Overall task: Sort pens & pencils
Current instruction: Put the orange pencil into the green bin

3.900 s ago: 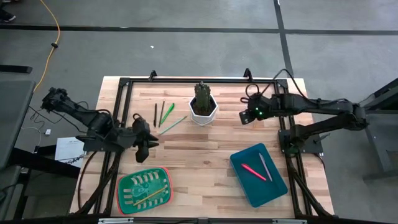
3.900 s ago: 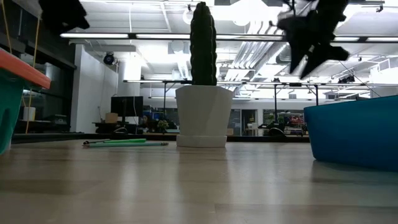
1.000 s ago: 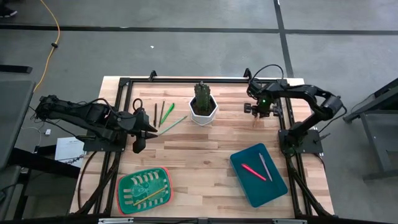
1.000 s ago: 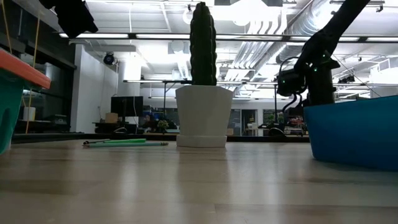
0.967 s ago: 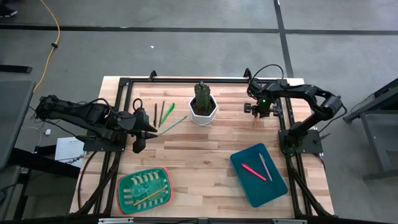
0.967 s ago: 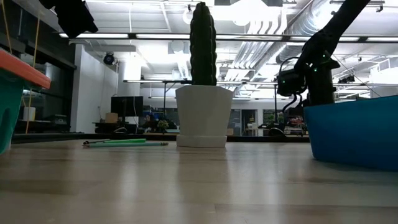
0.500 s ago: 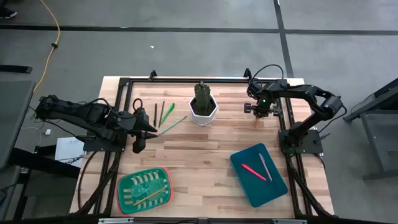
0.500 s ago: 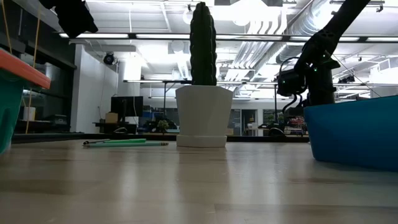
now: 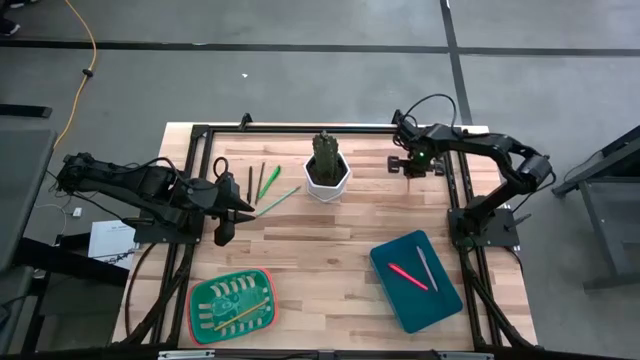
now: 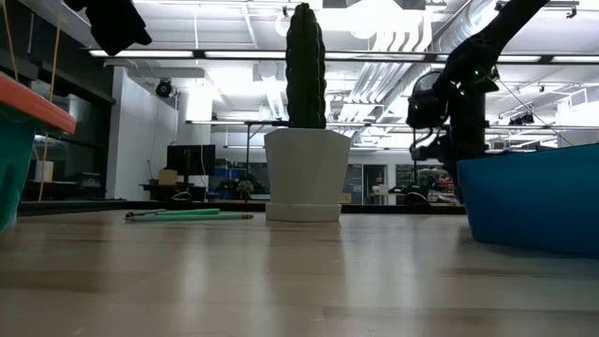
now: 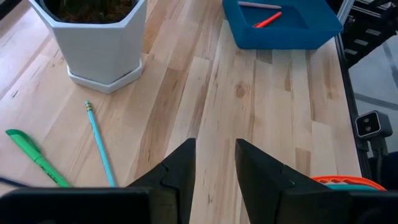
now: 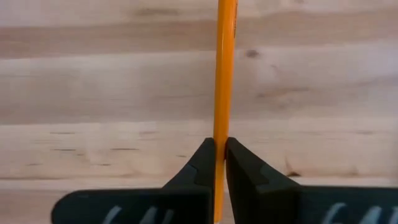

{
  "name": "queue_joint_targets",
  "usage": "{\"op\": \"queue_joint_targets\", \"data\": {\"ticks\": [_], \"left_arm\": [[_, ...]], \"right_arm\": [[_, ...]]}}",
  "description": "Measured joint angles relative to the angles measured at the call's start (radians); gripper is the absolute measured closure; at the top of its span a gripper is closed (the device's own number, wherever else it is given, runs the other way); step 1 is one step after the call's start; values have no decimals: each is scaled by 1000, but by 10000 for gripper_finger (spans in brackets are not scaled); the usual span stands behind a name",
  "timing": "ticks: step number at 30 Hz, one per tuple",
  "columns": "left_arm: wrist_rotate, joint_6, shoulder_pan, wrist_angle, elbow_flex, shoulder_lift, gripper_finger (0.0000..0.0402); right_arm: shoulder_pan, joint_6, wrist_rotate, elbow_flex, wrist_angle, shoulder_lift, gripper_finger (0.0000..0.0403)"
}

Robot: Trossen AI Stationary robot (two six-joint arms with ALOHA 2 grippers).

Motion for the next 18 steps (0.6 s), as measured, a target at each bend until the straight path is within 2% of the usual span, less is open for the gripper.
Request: {"op": "queue_joint_targets", "data": {"ticks": [6,13,18], "left_arm": [[0,0,0,5,0,0,302],[-5,6,0,84,0,0,302],[-5,17,0,119,0,0,302]], "right_arm": [[26,-38,-3,67,-42,0,398],[81,-66,11,129,-99,-3,398],[118,-60,36,161,-99,-50,398]]}}
